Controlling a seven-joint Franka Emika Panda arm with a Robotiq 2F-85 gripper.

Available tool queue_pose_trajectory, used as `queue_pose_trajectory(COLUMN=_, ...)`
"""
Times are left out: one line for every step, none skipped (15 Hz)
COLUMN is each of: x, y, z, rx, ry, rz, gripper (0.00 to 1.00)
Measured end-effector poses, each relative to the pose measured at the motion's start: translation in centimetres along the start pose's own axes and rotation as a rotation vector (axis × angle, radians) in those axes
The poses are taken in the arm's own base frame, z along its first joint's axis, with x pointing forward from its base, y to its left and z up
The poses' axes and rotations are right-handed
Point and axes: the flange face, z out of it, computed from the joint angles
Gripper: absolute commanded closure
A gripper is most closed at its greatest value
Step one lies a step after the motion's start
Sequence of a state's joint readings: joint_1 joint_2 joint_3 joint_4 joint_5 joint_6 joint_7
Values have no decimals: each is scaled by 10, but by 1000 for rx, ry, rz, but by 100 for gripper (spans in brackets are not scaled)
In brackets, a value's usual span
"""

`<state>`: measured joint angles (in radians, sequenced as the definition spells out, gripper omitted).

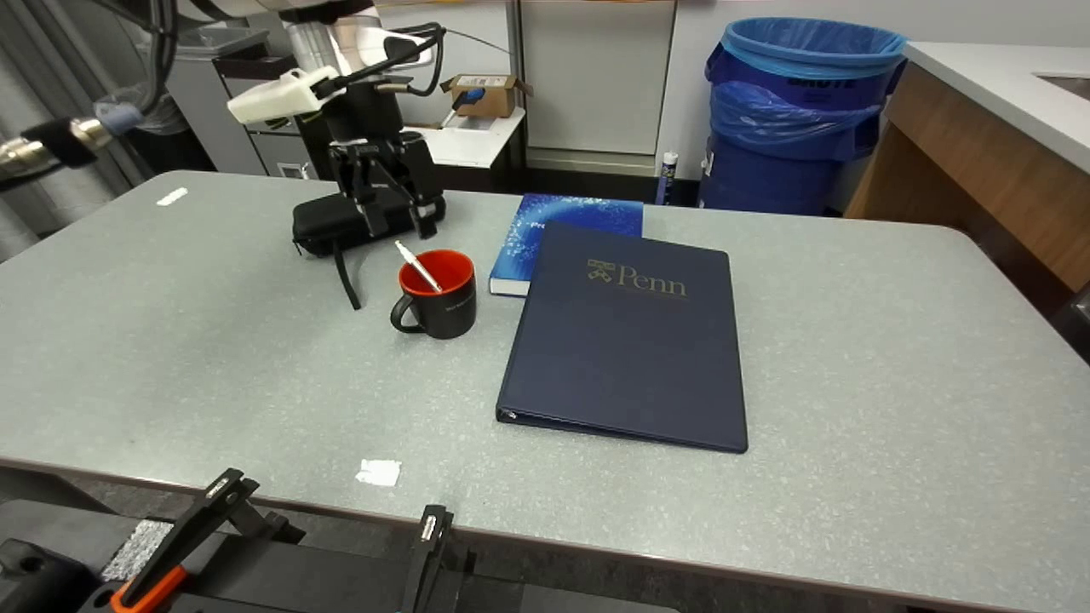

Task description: Take the pen out of the mug and put it on the table

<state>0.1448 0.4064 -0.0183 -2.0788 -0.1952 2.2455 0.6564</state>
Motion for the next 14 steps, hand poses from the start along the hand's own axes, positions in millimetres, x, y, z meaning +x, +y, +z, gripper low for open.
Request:
queue_pose_trajectory(x=2, y=-4, z=4, rx=-11, ry=-10, rz=10, gripper=3)
queue_pose_trajectory(x=4, y=-7, z=8, rx=-24, ry=-21, rz=16, gripper=8)
queue_pose_trajectory(x=4, y=-10, z=11, rx=-38, ry=-35, rz=20, gripper=9)
queue_pose_trajectory(x=4, y=-13, z=14, rx=-55, ry=-52, rz=22, gripper=6)
queue_pose_trajectory(x=3, y=-15, z=16, rx=-73, ry=-71, rz=22, gripper=3)
queue_pose_trajectory(x=1, y=-16, z=18, rx=-90, ry=-87, rz=23, gripper=0)
queue_pose_trajectory(x=0, y=-17, z=18, rx=-103, ry=-100, rz=23, gripper=9)
queue_pose_trajectory(x=-1, y=-18, z=18, rx=-112, ry=-109, rz=23, gripper=27)
queue_pose_trajectory(x=-1, y=-18, z=18, rx=-119, ry=-114, rz=24, gripper=28)
queue_pose_trajectory(x=-1, y=-19, z=17, rx=-122, ry=-116, rz=24, gripper=35)
queue_pose_trajectory(x=0, y=-20, z=17, rx=-121, ry=-114, rz=24, gripper=45)
queue_pose_trajectory(x=1, y=-21, z=17, rx=-121, ry=-113, rz=25, gripper=52)
queue_pose_trajectory(x=3, y=-21, z=17, rx=-121, ry=-112, rz=25, gripper=61)
queue_pose_trajectory(x=4, y=-22, z=18, rx=-121, ry=-112, rz=26, gripper=68)
